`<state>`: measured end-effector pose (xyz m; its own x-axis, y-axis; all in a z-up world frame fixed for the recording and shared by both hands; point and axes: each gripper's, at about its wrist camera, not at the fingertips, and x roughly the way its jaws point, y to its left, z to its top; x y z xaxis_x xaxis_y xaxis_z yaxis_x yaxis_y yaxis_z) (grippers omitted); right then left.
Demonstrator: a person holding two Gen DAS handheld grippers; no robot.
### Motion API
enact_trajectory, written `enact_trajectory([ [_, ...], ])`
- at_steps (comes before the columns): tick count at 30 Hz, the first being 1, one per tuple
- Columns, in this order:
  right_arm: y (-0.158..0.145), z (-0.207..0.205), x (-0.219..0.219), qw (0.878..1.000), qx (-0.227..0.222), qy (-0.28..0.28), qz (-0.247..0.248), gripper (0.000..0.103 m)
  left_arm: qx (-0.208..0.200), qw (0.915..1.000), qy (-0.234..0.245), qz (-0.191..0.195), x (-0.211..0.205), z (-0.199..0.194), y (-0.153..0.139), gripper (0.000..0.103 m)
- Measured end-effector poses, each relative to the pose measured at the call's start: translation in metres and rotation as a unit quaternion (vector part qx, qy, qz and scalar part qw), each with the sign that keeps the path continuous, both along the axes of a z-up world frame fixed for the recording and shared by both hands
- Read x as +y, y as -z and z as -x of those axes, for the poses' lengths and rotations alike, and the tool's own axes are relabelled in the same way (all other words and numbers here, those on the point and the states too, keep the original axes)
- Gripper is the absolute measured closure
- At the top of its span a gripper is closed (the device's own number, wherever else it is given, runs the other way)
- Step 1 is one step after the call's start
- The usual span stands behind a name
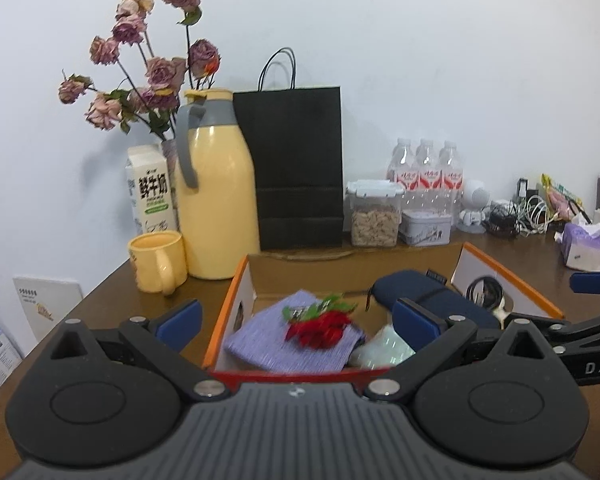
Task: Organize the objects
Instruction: 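Lower the red rose and black cable into the box and open both tools, then grasp the white screw cap with left tool while right tool grasps a white cap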
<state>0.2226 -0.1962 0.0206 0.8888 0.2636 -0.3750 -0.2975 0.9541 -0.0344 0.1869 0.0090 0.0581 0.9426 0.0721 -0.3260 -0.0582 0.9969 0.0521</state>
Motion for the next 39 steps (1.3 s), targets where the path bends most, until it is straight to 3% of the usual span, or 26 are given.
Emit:
enact_trajectory([
  [13, 0.032, 0.031, -0.004, 0.998, 0.058, 0.002, 0.027, 0.0, 0.063, 0.998, -0.001, -0.006, 0.01, 0.029, 0.022, 0.0],
  [23, 0.059, 0.034, -0.006, 0.995, 0.093, 0.012, 0.039, 0.0, 0.142, 0.9899, 0.003, -0.009, 0.016, 0.036, 0.059, 0.0],
  [32, 0.062, 0.03, -0.009, 0.994, 0.1, 0.021, 0.026, 0.0, 0.16, 0.9872, -0.005, 0.002, 0.019, 0.027, 0.074, 0.001],
  [35, 0.063, 0.028, -0.009, 0.994, 0.104, 0.023, 0.026, 0.0, 0.161, 0.9869, -0.006, 0.01, 0.02, 0.024, 0.076, 0.01],
  [39, 0.064, 0.025, -0.009, 0.993, 0.11, 0.026, 0.027, 0.0, 0.161, 0.9867, 0.007, 0.025, 0.021, 0.023, 0.077, 0.042],
])
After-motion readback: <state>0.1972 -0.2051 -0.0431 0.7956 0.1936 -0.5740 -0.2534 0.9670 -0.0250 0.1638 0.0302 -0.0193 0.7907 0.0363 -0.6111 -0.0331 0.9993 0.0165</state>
